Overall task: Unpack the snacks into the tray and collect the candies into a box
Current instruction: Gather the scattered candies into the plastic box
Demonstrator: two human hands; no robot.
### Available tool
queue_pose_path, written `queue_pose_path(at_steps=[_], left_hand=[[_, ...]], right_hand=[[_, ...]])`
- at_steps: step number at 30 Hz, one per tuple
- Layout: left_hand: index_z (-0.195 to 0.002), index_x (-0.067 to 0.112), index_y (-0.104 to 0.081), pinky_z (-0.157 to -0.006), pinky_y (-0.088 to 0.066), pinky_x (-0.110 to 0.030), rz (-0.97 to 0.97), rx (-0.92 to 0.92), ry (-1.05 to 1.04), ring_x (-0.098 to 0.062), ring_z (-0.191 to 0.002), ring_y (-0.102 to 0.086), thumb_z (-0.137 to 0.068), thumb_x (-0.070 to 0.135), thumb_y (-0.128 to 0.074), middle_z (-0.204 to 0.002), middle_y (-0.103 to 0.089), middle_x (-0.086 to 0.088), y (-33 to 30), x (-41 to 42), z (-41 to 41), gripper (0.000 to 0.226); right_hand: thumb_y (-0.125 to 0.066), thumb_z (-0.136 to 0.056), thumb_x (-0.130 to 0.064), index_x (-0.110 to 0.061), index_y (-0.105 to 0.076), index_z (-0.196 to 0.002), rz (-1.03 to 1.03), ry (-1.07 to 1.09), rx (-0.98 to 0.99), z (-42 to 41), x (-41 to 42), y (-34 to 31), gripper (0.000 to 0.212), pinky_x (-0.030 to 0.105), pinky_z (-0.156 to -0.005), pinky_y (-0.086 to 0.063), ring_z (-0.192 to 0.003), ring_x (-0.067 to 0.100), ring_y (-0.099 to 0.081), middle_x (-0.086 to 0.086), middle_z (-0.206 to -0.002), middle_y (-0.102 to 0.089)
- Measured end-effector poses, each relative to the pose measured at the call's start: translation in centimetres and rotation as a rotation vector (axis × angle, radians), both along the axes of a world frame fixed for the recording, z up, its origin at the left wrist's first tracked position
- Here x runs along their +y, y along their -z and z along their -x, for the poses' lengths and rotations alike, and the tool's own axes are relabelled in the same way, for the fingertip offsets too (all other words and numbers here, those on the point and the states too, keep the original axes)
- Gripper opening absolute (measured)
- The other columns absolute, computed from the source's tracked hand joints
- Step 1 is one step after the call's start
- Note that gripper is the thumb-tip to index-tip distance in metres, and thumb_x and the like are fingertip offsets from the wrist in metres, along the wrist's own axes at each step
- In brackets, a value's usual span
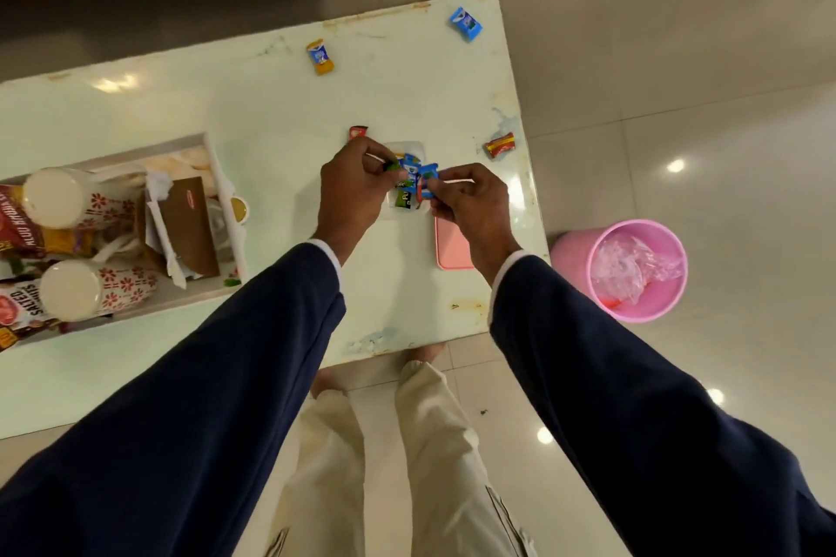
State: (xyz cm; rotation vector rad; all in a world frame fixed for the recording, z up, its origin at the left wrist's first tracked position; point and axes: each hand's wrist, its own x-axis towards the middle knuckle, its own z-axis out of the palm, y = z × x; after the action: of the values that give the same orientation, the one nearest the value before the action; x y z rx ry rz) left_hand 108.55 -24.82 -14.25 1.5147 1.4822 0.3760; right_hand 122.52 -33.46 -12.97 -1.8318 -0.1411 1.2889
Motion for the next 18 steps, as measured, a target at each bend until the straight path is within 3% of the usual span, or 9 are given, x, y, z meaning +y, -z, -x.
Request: queue_pose_path(at_steps=[2, 4, 7, 10, 12, 15, 18], left_hand=[[-0.108, 0.017, -0.063, -0.075, -0.052, -0.016, -0.04, 0.023, 0.052, -0.002, -0.086, -0.066, -0.085, 0.028, -0.078, -0.096, -0.069, 0.007, 0.6, 0.3, 0.1, 0.029], [-0.114, 0.015, -0.061, -0.084, -0.054, -0.03, -0.14, 0.08, 0.108, -0.007, -0.094, -0.062, -0.094, 0.031, -0.066, -0.111, -0.066, 0.002, 1.4, 0.5, 1.0, 0.026], [-0.113, 0.015, -0.06, -0.088, -0.055, -0.043, -0.181, 0.173, 0.119, -0.014, -0.095, -0.06, -0.094, 0.019, -0.06, -0.117, -0.059, -0.005, 2.5, 1.4, 3.0, 0.019], [-0.119, 0.019, -0.057, -0.09, -0.053, -0.051, -0.101, 0.313, 0.172, -0.03, -0.103, -0.063, -0.09, 0.017, -0.064, -0.123, -0.054, -0.008, 3.7, 3.0, 4.3, 0.03], [-0.131, 0.022, -0.053, -0.094, -0.05, -0.053, -0.064, 0.378, 0.193, -0.034, -0.113, -0.059, -0.091, 0.02, -0.066, -0.13, -0.05, -0.01, 4.3, 4.0, 4.1, 0.042], [-0.143, 0.028, -0.046, -0.095, -0.049, -0.055, -0.114, 0.48, 0.244, -0.037, -0.12, -0.054, -0.095, 0.031, -0.063, -0.137, -0.046, -0.013, 5.2, 5.2, 3.5, 0.051], [-0.137, 0.023, -0.05, -0.087, -0.047, -0.053, -0.215, 0.658, 0.358, -0.04, -0.113, -0.057, -0.096, 0.037, -0.061, -0.129, -0.051, -0.016, 5.9, 5.7, 2.8, 0.045]], right_hand=[[-0.077, -0.088, -0.024, -0.007, -0.069, -0.1, 0.055, -0.125, -0.093, 0.4, 1.3, 0.3, 0.022, 0.026, -0.057, -0.058, -0.061, 0.013, -0.07, 0.012, -0.081, -0.077], [-0.071, -0.092, -0.032, -0.009, -0.068, -0.098, 0.088, -0.21, -0.194, 0.0, 1.8, 0.8, 0.023, 0.022, -0.051, -0.053, -0.055, 0.01, -0.068, 0.007, -0.076, -0.077], [-0.061, -0.096, -0.028, -0.01, -0.068, -0.096, 0.115, -0.232, -0.27, -2.1, 1.7, 1.9, 0.019, 0.025, -0.05, -0.05, -0.054, 0.011, -0.066, 0.005, -0.075, -0.076], [-0.059, -0.09, -0.02, -0.015, -0.068, -0.099, 0.118, -0.285, -0.494, -5.4, 1.0, 3.6, 0.014, 0.039, -0.07, -0.058, -0.074, 0.019, -0.068, 0.003, -0.091, -0.074], [-0.06, -0.085, -0.008, -0.016, -0.066, -0.108, 0.101, -0.383, -0.679, -7.8, 0.6, 4.7, 0.025, 0.04, -0.088, -0.055, -0.095, 0.025, -0.063, 0.006, -0.113, -0.063], [-0.064, -0.084, -0.002, -0.02, -0.06, -0.125, 0.146, -0.595, -0.866, -10.4, 0.9, 5.6, 0.045, 0.029, -0.09, -0.041, -0.111, 0.034, -0.051, 0.011, -0.126, -0.048], [-0.073, -0.086, -0.014, -0.021, -0.057, -0.129, 0.149, -0.836, -0.918, -11.8, 1.8, 6.5, 0.047, 0.038, -0.088, -0.049, -0.114, 0.037, -0.051, 0.011, -0.131, -0.045]])
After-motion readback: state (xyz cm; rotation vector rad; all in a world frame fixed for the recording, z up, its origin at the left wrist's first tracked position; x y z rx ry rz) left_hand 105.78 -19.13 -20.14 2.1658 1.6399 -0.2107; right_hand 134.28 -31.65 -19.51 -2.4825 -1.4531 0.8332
